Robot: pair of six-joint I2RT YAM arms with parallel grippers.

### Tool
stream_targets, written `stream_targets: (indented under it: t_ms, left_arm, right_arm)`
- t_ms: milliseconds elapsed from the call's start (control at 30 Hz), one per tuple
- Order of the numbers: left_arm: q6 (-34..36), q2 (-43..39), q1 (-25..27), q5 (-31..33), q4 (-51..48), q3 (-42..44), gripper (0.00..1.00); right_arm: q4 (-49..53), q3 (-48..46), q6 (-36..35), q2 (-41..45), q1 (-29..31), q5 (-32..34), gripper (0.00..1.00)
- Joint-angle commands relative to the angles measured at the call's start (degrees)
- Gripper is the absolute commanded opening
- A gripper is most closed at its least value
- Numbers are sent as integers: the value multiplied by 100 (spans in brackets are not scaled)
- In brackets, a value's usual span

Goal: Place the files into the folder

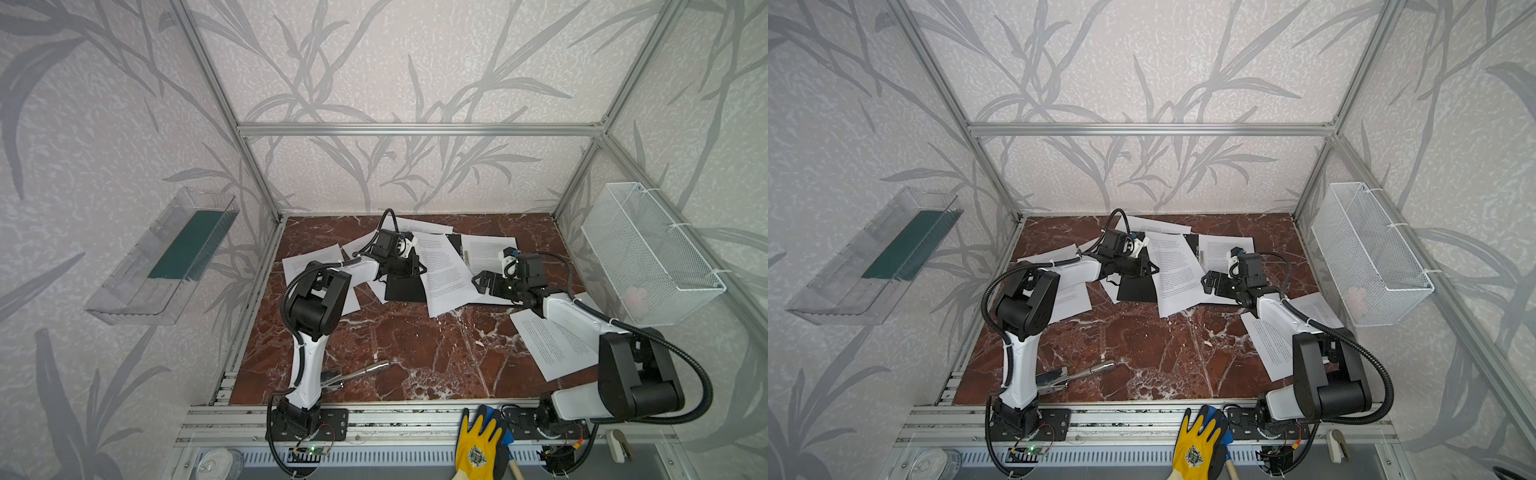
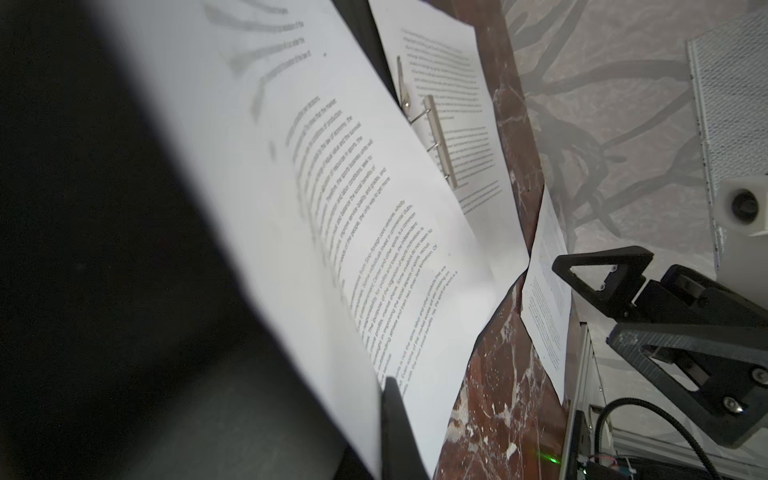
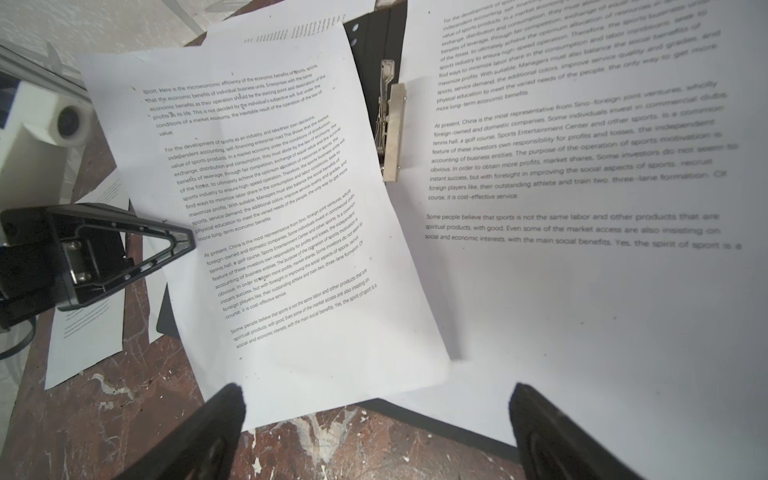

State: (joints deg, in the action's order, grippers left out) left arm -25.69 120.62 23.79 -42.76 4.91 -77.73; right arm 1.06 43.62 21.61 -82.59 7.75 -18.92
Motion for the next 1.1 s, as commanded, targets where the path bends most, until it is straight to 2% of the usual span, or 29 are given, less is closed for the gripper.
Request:
stream_targets:
  t_ms: [0,67,167,367,533,633,933,1067]
  left_arm:
    - [-217,-325,28,-81,1483,466,0]
    - [-370,-409,46,-257,2154,764,0]
    - [-355,-600,72,-365,2655,1106,0]
    - [-37,-1107,250,-795,2786,1433,0]
    - [475,-1452,585,-832,1969,1282,0]
    - [502,-1340,695,-779,1687,1042,0]
    - [235,114,406,-278,56,-510,0]
    - [483,798,243,-28,-910,-1308,0]
  right_arm:
    - [-174,95,6,-140,-92,-251,100]
    - [-180,103,-5,-195,-139,-300,100]
    - [-233,82,-16,-231,-181,-315,100]
    - [-490,-74,174,-175,-387,-489,100]
    - [-946,-335,534,-35,-741,-719,100]
    - [-1031,-420,587,69,-775,-658,100]
    - [-1197,-513,592,64,-792,-623,100]
    - [-1319,-476,630,-125,-792,-609,100]
